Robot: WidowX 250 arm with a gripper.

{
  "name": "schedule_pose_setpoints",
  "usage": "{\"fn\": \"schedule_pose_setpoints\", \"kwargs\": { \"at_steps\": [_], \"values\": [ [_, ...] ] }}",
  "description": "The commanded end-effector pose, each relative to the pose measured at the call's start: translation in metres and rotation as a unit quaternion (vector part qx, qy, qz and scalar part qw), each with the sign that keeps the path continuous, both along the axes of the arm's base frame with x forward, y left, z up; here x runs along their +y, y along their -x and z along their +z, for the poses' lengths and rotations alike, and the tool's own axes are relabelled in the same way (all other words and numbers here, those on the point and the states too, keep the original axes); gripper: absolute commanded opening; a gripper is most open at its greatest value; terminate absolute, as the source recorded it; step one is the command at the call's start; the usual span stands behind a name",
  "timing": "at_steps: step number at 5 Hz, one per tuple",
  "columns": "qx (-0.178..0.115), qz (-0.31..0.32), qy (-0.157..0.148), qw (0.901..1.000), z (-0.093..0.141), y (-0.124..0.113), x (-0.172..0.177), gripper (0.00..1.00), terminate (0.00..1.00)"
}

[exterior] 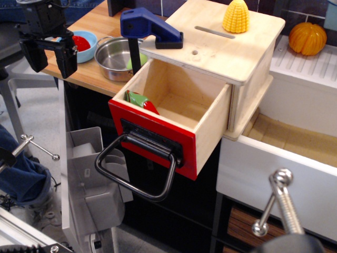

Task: Close drawer of box

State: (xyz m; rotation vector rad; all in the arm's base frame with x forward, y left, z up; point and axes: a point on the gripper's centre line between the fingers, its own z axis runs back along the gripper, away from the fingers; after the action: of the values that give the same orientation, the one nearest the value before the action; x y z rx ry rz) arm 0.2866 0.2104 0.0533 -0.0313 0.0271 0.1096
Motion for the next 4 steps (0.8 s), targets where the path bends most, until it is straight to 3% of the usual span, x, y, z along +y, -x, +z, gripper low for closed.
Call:
{"fn": "schedule_pose_setpoints", "kwargs": {
  "at_steps": [1,2,4],
  "values": [
    [0.0,0.0,0.0,1.0,0.0,0.0,0.0,1.0,0.0],
    [0.002,-0.011,0.014,0.9998,0.004,0.005,-0.005,1.0,0.0],
    [0.003,-0.044,0.021,0.9988,0.011,0.05,-0.058,1.0,0.0]
  ]
}}
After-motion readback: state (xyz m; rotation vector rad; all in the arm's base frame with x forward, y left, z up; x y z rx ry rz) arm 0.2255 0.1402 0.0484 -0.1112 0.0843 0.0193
